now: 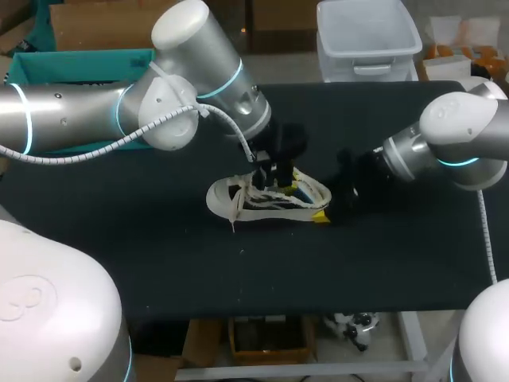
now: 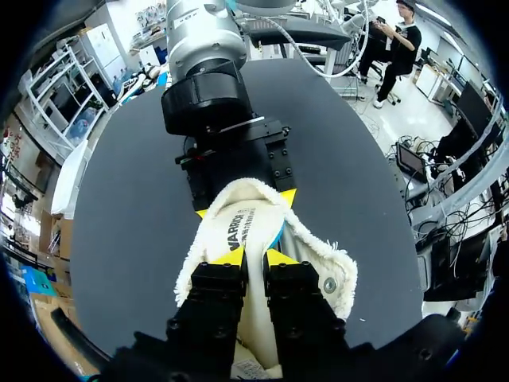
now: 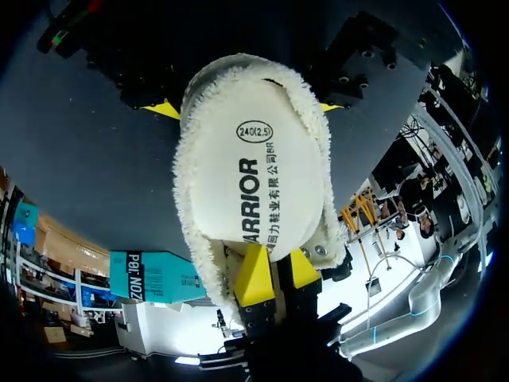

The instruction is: Open the shoe tongue, take the insole out of the shoe, put the insole back into the shoe, and pack the shoe into the shoebox

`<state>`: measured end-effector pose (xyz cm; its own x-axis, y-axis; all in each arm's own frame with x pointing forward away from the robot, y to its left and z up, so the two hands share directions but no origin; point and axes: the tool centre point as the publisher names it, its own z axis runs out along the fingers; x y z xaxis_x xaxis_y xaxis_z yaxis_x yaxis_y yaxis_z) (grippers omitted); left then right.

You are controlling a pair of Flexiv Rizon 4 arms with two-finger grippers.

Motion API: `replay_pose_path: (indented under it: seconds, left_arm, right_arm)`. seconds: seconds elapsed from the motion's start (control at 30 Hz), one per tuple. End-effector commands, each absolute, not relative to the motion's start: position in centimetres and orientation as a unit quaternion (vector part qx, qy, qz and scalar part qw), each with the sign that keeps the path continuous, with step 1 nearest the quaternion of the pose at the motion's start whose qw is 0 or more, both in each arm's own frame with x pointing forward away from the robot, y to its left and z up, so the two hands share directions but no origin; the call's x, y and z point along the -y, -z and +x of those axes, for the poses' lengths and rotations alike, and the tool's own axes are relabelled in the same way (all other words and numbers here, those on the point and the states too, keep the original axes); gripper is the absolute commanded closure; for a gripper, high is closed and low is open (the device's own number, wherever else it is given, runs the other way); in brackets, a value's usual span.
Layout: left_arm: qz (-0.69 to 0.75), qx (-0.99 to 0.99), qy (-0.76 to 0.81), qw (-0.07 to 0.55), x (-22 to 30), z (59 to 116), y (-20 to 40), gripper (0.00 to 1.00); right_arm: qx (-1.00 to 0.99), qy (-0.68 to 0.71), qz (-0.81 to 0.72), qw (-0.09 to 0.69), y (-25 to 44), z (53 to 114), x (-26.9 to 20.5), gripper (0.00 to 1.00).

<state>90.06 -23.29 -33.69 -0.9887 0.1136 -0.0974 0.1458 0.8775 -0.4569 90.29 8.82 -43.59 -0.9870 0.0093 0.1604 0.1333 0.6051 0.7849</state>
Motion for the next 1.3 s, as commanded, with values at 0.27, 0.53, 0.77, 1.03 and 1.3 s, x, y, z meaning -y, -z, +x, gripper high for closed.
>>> replay_pose_path:
  seconds: [0.27, 0.53, 0.77, 1.03, 1.3]
  left_arm:
    - [0.078, -0.955, 0.284, 0.028, 22.8, 89.6, 32.8, 1.00]
    - [0.113, -0.942, 0.314, 0.035, 23.1, 88.7, 30.9, 1.00]
    - [0.150, -0.926, 0.346, 0.030, 23.4, 88.2, 29.1, 1.00]
    - [0.193, -0.904, 0.380, 0.029, 23.8, 87.4, 26.8, 1.00]
    - [0.252, -0.867, 0.430, 0.022, 24.9, 86.8, 23.9, 1.00]
  right_arm:
    - [0.893, 0.443, -0.041, 0.071, 45.3, 90.3, -9.2, 1.00]
    - [0.893, 0.443, -0.041, 0.071, 45.3, 90.3, -9.2, 1.00]
    - [0.893, 0.443, -0.041, 0.071, 45.3, 90.3, -9.2, 1.00]
    - [0.893, 0.443, -0.041, 0.071, 45.3, 90.3, -9.2, 1.00]
    - [0.893, 0.443, -0.041, 0.071, 45.3, 90.3, -9.2, 1.00]
